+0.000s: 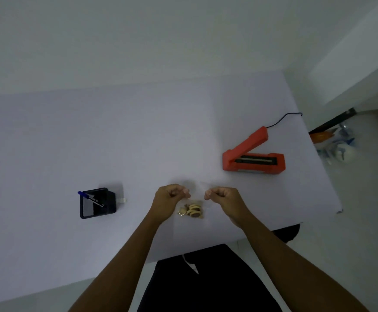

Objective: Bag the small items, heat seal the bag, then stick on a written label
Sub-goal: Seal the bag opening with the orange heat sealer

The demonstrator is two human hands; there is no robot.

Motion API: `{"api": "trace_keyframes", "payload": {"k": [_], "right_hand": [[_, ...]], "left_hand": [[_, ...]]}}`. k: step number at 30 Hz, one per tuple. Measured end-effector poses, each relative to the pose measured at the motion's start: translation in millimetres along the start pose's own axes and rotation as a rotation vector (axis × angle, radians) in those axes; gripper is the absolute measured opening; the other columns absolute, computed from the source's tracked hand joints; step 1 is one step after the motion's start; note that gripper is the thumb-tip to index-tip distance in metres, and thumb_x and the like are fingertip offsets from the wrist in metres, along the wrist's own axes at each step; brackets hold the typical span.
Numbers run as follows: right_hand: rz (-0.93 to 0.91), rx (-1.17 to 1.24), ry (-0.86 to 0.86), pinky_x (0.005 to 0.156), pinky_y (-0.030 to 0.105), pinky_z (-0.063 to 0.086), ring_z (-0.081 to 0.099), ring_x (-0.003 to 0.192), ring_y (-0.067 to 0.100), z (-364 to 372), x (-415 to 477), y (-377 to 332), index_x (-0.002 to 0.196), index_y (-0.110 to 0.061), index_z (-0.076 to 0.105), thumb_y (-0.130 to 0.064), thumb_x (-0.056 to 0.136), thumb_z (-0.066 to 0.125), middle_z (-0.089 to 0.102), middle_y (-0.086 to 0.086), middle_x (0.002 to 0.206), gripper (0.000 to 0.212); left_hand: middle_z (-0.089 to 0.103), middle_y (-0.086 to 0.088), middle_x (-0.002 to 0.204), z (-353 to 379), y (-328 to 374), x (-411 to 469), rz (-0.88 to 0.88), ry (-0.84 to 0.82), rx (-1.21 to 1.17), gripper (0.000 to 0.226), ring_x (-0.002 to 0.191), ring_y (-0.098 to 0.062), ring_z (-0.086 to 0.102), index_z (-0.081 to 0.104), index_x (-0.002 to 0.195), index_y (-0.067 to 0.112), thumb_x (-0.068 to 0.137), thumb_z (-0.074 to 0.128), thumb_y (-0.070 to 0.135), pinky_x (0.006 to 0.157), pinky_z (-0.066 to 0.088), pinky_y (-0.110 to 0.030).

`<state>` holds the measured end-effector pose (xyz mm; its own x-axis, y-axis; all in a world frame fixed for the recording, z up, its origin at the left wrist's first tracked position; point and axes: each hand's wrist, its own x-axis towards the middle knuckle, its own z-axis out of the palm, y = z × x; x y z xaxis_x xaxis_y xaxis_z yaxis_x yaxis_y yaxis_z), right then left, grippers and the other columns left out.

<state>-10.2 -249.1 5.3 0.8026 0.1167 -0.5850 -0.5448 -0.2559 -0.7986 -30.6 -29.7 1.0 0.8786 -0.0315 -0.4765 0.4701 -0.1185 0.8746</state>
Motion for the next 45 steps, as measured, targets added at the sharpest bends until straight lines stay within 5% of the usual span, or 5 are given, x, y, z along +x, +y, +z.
{"api": "trace_keyframes", "payload": {"k": [6, 11, 16, 23, 45], "right_hand": [[-0.028, 0.024, 0.041, 0.079, 0.013, 0.05, 0.072, 0.088, 0.009, -36, -14, -5, 0.078, -0.016, 0.08, -0.016, 0.089, 0.071, 0.078, 0.002, 0.087, 0.014], [0.034, 0.126, 0.116, 0.08, 0.015, 0.046, 0.071, 0.087, 0.003, -82, -12, -3, 0.079, -0.014, 0.081, -0.021, 0.09, 0.07, 0.079, 0.001, 0.088, 0.017], [0.035, 0.154, 0.135, 0.085, 0.024, 0.05, 0.071, 0.087, 0.017, -145, 5, -2, 0.079, -0.01, 0.079, -0.023, 0.091, 0.069, 0.078, 0.008, 0.085, 0.02], [0.051, 0.212, 0.137, 0.064, 0.022, 0.054, 0.07, 0.068, 0.02, -202, 38, 3, 0.086, 0.002, 0.076, -0.014, 0.092, 0.068, 0.074, 0.022, 0.081, 0.019], [0.126, 0.186, 0.115, 0.062, 0.018, 0.052, 0.069, 0.069, 0.014, -224, 73, 24, 0.092, 0.004, 0.073, -0.014, 0.092, 0.066, 0.075, 0.018, 0.084, 0.019]], "left_hand": [[0.077, -0.011, 0.091, 33, 12, 9, -0.12, -0.039, -0.09, 0.014, 0.09, -0.025, 0.073, 0.077, 0.093, 0.005, 0.089, 0.069, 0.015, 0.083, 0.056, -0.029], [0.076, -0.009, 0.085, 84, 42, 23, -0.161, -0.051, -0.116, 0.017, 0.077, -0.011, 0.073, 0.075, 0.094, -0.001, 0.091, 0.064, 0.012, 0.071, 0.054, -0.017], [0.077, -0.012, 0.091, 143, 60, 48, -0.23, -0.041, -0.136, 0.017, 0.091, -0.026, 0.073, 0.075, 0.096, 0.005, 0.092, 0.064, 0.017, 0.082, 0.055, -0.038], [0.077, -0.007, 0.098, 205, 74, 78, -0.266, 0.017, -0.198, 0.021, 0.091, -0.022, 0.074, 0.072, 0.105, 0.007, 0.095, 0.059, 0.02, 0.081, 0.056, -0.037], [0.077, -0.006, 0.092, 242, 60, 105, -0.284, 0.203, -0.206, 0.017, 0.087, -0.023, 0.073, 0.072, 0.096, 0.011, 0.094, 0.059, 0.023, 0.078, 0.057, -0.036]]}}
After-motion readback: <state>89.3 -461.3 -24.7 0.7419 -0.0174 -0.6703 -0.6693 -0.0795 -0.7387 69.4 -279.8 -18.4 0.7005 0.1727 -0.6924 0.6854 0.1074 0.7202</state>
